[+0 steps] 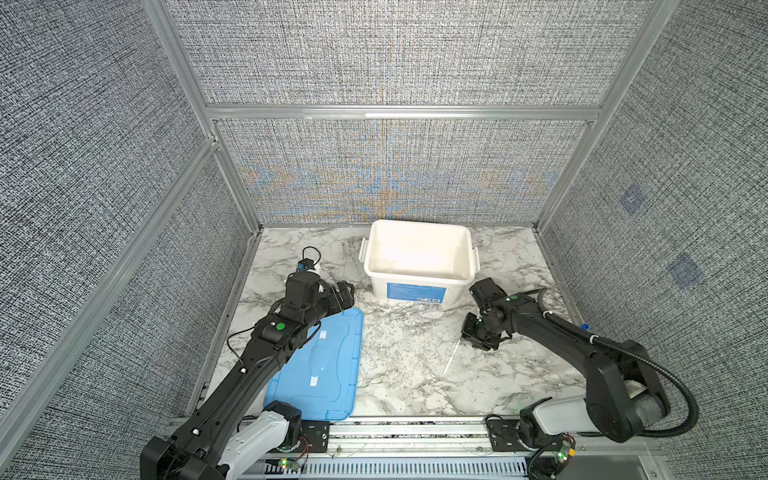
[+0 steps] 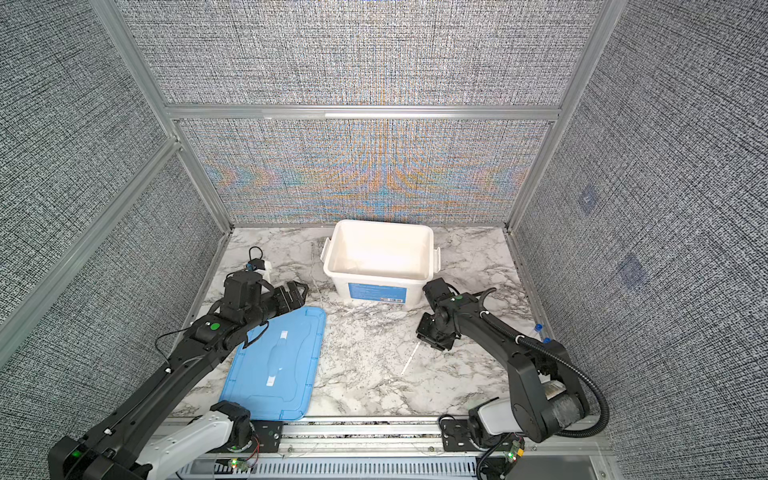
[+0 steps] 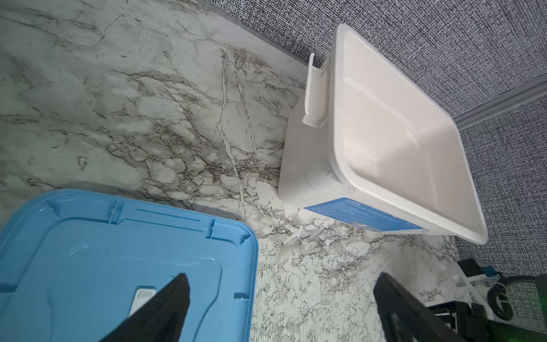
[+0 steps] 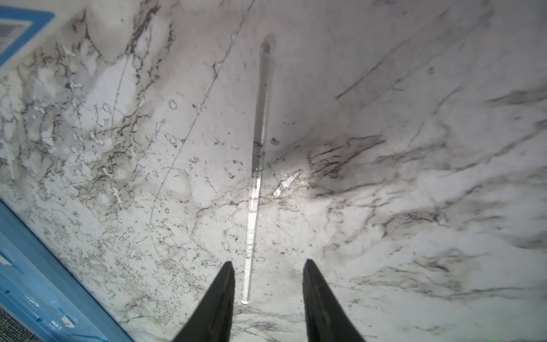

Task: Organize the chemistry lab equipment
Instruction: 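Lift the held glass rod with the right gripper, then hold the rod in the right gripper while the left gripper reaches toward it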

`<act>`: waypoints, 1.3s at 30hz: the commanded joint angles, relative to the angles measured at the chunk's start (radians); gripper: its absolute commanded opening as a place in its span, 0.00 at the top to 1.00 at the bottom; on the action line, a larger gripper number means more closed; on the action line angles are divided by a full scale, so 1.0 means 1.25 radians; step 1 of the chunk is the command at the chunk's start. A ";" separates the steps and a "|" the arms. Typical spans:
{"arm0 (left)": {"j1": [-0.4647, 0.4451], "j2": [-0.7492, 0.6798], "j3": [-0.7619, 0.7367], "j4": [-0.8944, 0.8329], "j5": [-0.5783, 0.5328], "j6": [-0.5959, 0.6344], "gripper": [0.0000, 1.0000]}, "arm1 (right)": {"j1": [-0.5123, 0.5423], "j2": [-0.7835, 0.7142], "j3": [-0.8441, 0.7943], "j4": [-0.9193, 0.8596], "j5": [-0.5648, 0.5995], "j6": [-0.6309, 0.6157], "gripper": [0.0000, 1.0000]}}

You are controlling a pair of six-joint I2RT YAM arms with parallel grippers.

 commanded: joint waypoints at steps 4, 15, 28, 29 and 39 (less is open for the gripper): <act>0.000 -0.023 -0.013 -0.010 -0.035 -0.004 0.02 | 0.064 0.043 -0.009 -0.016 0.096 0.077 0.63; 0.001 -0.016 -0.004 -0.023 -0.034 0.003 0.02 | 0.101 0.067 0.015 0.010 0.102 0.133 0.65; 0.000 -0.002 -0.011 -0.016 -0.016 0.012 0.02 | 0.128 0.144 -0.030 0.095 0.103 0.159 0.80; 0.000 -0.006 -0.012 -0.018 -0.019 0.011 0.02 | 0.129 0.141 -0.034 0.094 0.103 0.163 0.84; 0.000 -0.013 -0.023 -0.004 -0.024 0.007 0.02 | 0.137 0.114 -0.049 0.078 0.117 0.166 1.00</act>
